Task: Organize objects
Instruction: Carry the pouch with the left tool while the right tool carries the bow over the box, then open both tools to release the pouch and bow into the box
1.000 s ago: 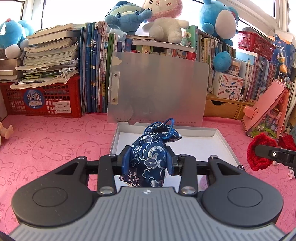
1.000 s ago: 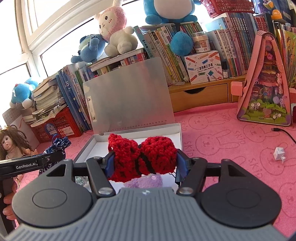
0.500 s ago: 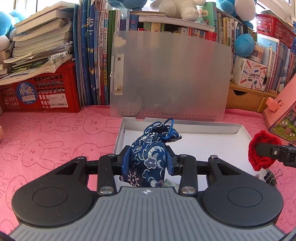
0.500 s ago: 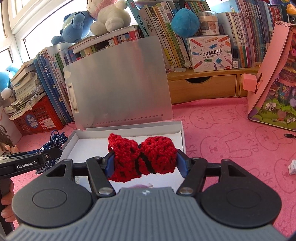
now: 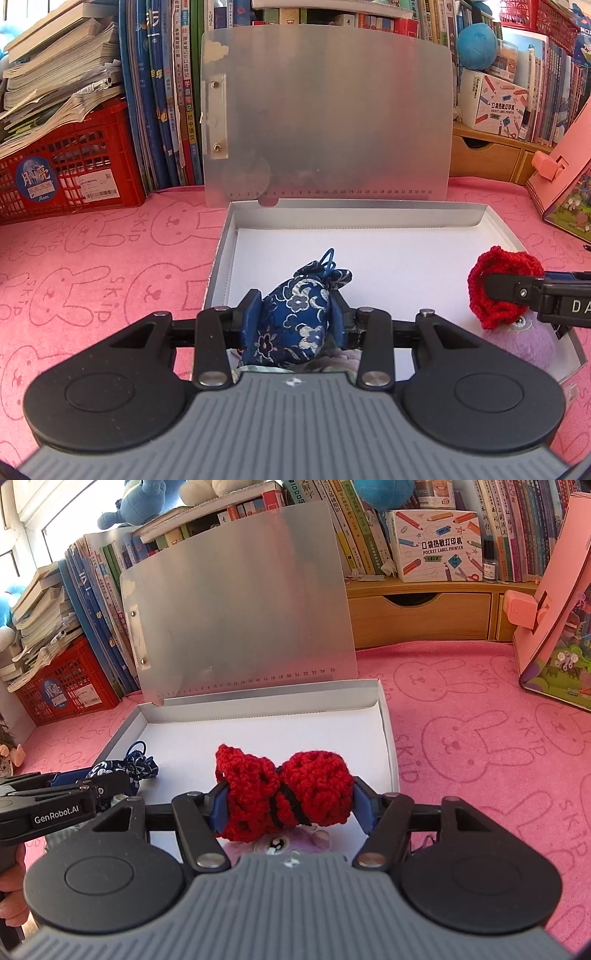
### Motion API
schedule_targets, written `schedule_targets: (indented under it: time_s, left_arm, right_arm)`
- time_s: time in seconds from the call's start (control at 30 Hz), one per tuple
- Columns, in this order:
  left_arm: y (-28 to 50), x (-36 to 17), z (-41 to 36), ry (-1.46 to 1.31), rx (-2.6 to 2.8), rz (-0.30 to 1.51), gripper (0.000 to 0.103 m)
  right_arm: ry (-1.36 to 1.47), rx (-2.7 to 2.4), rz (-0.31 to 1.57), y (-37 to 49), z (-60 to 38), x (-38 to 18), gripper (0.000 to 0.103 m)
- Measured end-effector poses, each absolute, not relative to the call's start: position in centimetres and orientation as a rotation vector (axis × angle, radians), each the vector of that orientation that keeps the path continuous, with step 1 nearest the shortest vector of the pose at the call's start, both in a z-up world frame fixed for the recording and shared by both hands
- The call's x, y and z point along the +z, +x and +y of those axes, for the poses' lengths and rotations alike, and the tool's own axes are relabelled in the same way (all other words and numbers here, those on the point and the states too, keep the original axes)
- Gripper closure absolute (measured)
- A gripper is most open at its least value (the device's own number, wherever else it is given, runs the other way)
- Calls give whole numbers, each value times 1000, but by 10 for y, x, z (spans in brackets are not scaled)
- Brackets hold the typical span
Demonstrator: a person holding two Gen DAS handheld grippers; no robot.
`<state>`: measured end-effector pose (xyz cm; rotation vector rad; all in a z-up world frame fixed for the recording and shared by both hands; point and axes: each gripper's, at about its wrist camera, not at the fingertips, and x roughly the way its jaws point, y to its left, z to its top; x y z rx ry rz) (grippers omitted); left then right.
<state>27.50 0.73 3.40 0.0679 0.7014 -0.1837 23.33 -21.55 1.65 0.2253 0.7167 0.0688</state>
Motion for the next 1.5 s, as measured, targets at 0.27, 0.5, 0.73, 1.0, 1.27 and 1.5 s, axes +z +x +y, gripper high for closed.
schedule_targets:
  time_s: [0.27, 0.5, 0.73, 1.0, 1.27, 1.5]
  left_arm:
    - [276, 30, 5, 74, -169, 715, 49]
    - [277, 27, 8, 66, -141, 721, 35]
    - [276, 28, 10, 67, -131, 721, 27]
    - [267, 35, 12, 65, -127, 694, 18]
    - [250, 50, 19, 50, -122, 655, 14]
    - [216, 69, 23, 63, -139, 579, 11]
  right_arm:
    - [200, 54, 717, 238, -213, 11, 36]
    - [157, 55, 735, 242, -205, 3, 36]
    - [169, 57, 739, 240, -203, 1, 29]
    - [168, 67, 697, 228, -204, 15, 16]
    - [155, 70, 640, 207, -207, 34, 14]
    - [134, 83, 584, 178, -210, 51, 11]
